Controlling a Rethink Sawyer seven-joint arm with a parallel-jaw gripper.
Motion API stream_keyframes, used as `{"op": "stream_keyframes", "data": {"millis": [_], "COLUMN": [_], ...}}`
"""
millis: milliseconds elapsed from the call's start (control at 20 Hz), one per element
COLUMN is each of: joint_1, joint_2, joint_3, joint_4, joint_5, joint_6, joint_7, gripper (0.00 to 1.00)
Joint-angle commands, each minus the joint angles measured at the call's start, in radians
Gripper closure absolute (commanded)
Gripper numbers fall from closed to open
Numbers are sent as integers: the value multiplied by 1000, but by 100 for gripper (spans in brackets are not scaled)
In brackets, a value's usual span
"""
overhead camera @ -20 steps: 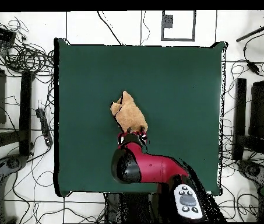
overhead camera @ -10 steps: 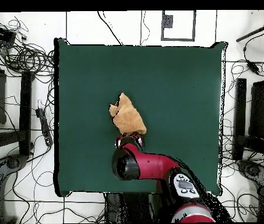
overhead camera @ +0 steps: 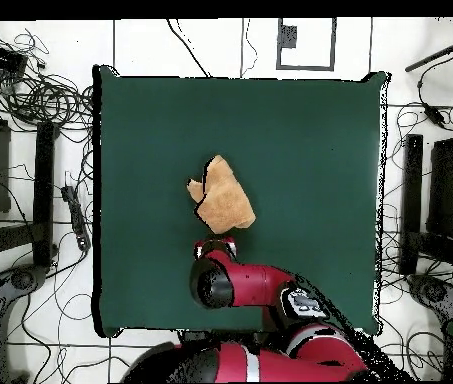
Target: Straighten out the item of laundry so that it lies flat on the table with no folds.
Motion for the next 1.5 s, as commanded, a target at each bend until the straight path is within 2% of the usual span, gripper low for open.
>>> {"op": "stream_keyframes", "data": {"millis": [50,550,1100,1500], "joint_1": [50,46,92,107], "joint_2": [55,54,-56,-105], "joint_3": [110,113,85,79], "joint_4": [-95,-94,-82,-85], "joint_5": [-18,-32,26,40], "joint_6": [-76,-99,89,160], "joint_7": [156,168,142,144], "gripper": [100,100,100,100]}}
